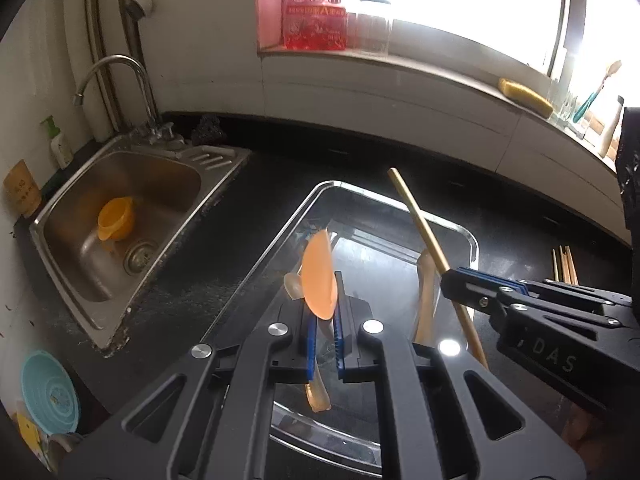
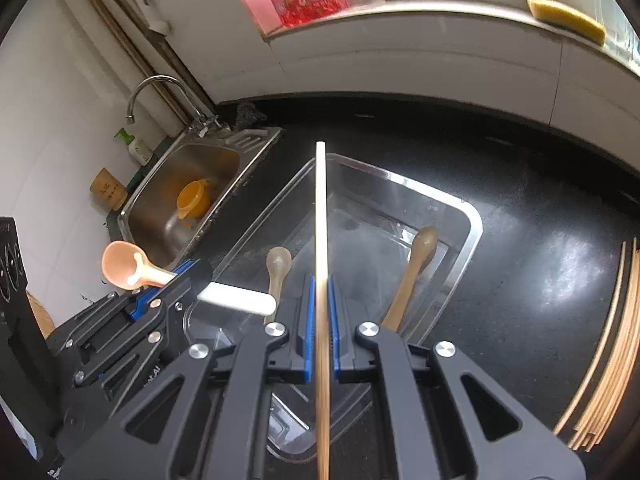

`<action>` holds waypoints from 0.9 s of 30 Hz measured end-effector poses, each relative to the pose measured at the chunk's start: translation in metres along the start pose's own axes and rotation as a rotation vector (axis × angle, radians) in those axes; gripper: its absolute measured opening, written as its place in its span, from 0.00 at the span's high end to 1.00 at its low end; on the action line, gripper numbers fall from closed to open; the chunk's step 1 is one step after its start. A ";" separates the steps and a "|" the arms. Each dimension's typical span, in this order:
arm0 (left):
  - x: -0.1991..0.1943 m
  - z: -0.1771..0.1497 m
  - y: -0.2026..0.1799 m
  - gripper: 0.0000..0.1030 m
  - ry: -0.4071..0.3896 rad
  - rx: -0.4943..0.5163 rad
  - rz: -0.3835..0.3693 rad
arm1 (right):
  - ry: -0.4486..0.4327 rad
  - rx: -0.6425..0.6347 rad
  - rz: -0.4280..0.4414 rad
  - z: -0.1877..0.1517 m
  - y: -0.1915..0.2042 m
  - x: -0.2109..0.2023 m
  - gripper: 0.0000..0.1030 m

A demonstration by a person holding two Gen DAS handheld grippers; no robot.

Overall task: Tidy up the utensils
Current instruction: 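Carry spoon and chopstick to the clear tray and release both, then move both tools back over the remaining chopsticks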

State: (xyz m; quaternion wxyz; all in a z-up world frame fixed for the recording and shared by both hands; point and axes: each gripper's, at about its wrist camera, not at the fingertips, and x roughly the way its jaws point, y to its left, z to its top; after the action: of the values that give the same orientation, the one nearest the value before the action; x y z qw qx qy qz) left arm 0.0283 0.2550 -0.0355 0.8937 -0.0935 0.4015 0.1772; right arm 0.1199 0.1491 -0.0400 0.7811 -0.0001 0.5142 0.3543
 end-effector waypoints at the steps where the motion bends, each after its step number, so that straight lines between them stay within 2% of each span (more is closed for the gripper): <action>1: 0.003 0.001 0.000 0.93 0.007 -0.001 -0.005 | 0.007 0.003 0.001 0.001 -0.001 0.004 0.93; 8: 0.019 0.006 0.001 0.93 0.043 0.018 -0.034 | 0.044 0.060 0.027 0.009 -0.016 0.025 0.93; 10: 0.022 0.009 0.002 0.90 0.044 0.029 -0.031 | 0.059 0.088 0.029 0.014 -0.024 0.027 0.92; 11: 0.024 0.011 0.003 0.81 0.048 0.035 -0.027 | 0.058 0.096 0.028 0.015 -0.028 0.025 0.82; 12: 0.025 0.012 0.003 0.58 0.049 0.033 -0.028 | 0.038 0.114 0.027 0.017 -0.035 0.018 0.60; 13: 0.026 0.013 0.005 0.43 0.045 0.026 -0.033 | 0.008 0.122 0.023 0.018 -0.039 0.010 0.46; 14: 0.024 0.014 0.006 0.22 0.032 0.024 -0.040 | -0.026 0.120 0.015 0.019 -0.043 0.001 0.35; 20: 0.005 0.013 0.017 0.19 -0.009 0.010 -0.039 | -0.093 0.121 0.007 0.012 -0.066 -0.043 0.35; 24: -0.011 0.003 0.031 0.15 -0.018 -0.034 -0.081 | -0.123 0.090 -0.074 -0.013 -0.081 -0.073 0.34; 27: -0.024 -0.010 0.032 0.10 -0.026 -0.044 -0.083 | -0.141 0.088 -0.134 -0.043 -0.096 -0.098 0.34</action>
State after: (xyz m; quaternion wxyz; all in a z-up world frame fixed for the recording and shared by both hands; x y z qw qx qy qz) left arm -0.0059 0.2760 -0.0243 0.9030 -0.1274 0.3818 0.1501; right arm 0.1172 0.0077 -0.0167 0.8365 0.0248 0.4717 0.2776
